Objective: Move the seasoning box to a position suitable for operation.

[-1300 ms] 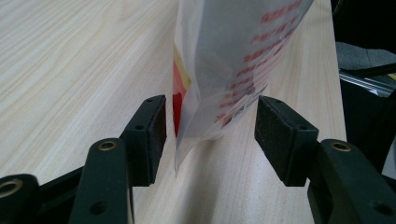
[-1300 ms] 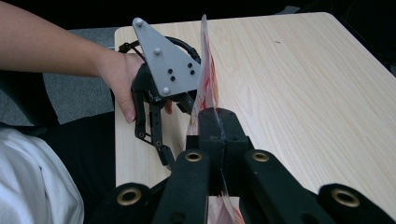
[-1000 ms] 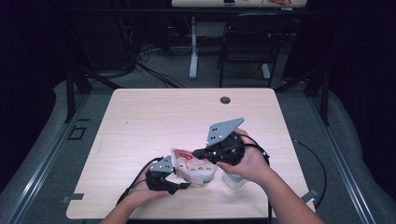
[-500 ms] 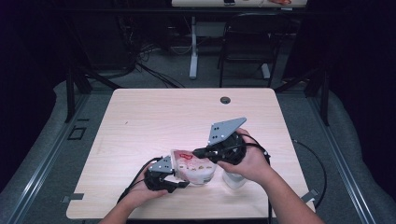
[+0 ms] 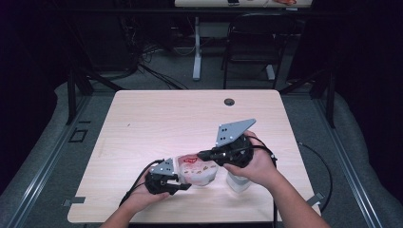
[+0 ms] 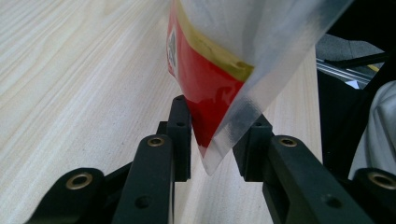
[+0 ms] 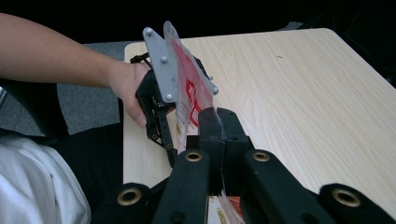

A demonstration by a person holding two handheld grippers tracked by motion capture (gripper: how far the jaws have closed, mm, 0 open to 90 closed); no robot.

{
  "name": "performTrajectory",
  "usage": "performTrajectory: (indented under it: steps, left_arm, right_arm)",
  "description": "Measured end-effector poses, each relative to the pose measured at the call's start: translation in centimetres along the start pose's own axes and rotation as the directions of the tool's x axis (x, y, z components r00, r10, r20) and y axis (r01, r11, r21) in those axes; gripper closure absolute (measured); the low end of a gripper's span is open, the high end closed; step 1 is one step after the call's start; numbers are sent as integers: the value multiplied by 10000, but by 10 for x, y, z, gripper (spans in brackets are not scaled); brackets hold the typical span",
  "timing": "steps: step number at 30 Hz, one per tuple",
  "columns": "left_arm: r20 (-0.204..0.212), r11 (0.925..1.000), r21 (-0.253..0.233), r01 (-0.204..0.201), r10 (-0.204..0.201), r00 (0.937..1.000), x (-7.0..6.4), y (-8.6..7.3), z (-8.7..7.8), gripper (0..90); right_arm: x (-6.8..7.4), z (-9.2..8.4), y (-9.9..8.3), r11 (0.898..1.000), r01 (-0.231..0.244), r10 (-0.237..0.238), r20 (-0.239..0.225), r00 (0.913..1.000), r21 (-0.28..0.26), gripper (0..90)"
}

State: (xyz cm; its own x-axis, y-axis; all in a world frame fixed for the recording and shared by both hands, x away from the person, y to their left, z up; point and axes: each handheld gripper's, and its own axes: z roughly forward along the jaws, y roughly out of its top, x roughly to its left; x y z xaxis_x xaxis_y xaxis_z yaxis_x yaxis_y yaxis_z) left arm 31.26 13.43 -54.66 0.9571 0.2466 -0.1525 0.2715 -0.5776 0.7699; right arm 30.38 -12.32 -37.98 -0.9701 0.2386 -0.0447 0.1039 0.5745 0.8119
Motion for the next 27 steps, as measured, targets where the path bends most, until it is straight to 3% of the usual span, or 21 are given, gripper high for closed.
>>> performTrajectory:
  steps: [10, 12, 20, 27]
  left_arm:
    - [-166, 9993, -298, 237, -242, 9996, 0, 0, 6, 621]
    - [26, 9977, -617, 267, -266, 9996, 2, 0, 7, 586]
    - [-140, 9964, -846, 69, -81, 9999, 4, 1, 11, 499]
    - [-218, 9965, -819, -171, 153, 9996, 1, 2, 12, 544]
  right_arm:
    - [1, 0, 1, 9999, 42, -38, 274, 9996, -157, 900]
    - [2, 0, 2, 9999, 75, -73, 227, 9997, -78, 900]
    - [2, 4, 2, 9999, 72, -71, 114, 9999, -102, 900]
    - [2, 3, 2, 9998, 71, -69, 133, 9999, -182, 900]
